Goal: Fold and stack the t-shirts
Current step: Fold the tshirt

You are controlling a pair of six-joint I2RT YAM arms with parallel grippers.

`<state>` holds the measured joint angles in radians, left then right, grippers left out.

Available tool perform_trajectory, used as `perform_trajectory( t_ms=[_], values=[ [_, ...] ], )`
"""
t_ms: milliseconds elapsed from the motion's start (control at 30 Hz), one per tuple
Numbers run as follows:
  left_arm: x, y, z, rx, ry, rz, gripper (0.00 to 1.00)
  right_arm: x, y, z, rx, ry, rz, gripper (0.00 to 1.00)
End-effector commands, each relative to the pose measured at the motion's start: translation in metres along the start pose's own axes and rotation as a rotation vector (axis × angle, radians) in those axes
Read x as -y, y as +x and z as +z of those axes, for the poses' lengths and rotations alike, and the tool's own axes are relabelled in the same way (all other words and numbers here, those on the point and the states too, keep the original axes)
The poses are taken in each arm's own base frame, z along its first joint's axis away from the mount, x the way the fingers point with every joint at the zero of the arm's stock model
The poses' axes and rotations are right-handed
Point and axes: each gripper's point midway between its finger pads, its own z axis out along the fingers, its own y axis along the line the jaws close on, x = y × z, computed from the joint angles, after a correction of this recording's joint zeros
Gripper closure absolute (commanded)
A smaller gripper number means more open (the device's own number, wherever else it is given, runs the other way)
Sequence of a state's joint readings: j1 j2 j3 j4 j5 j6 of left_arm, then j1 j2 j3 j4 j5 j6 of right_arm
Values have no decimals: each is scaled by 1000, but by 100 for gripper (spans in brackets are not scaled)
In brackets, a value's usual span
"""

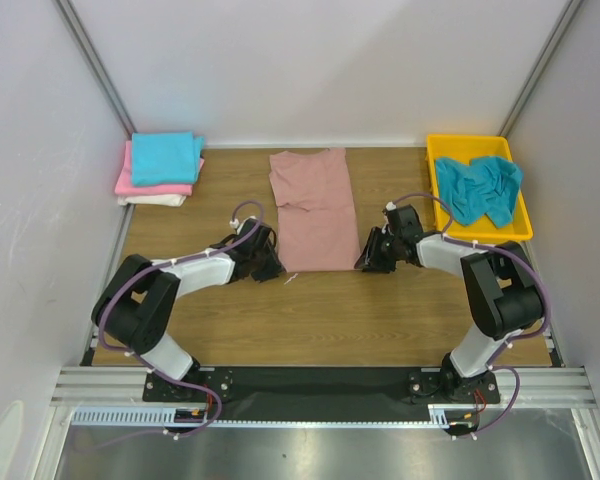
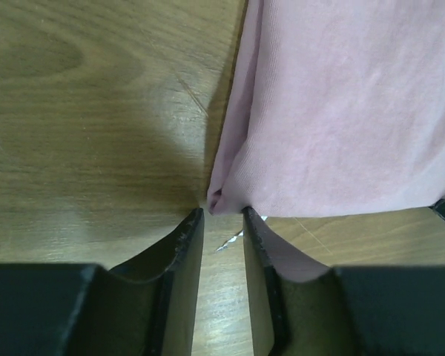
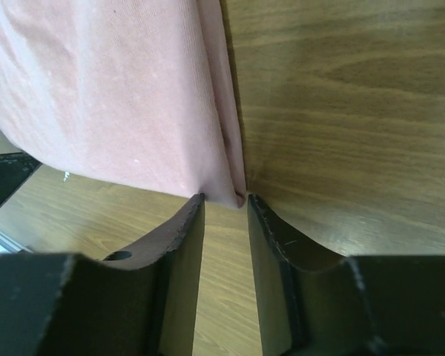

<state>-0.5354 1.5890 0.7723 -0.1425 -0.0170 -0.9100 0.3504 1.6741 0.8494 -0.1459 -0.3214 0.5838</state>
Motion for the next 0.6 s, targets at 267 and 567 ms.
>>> perform_trajectory(
  t_ms=[267,567],
  values=[
    [9,-19,12,62,5,69,76,2,-5,14,12,-5,2,76],
    [4,-24,13,54,-17,107,100,12,1,12,-4,39,-18,100]
  ],
)
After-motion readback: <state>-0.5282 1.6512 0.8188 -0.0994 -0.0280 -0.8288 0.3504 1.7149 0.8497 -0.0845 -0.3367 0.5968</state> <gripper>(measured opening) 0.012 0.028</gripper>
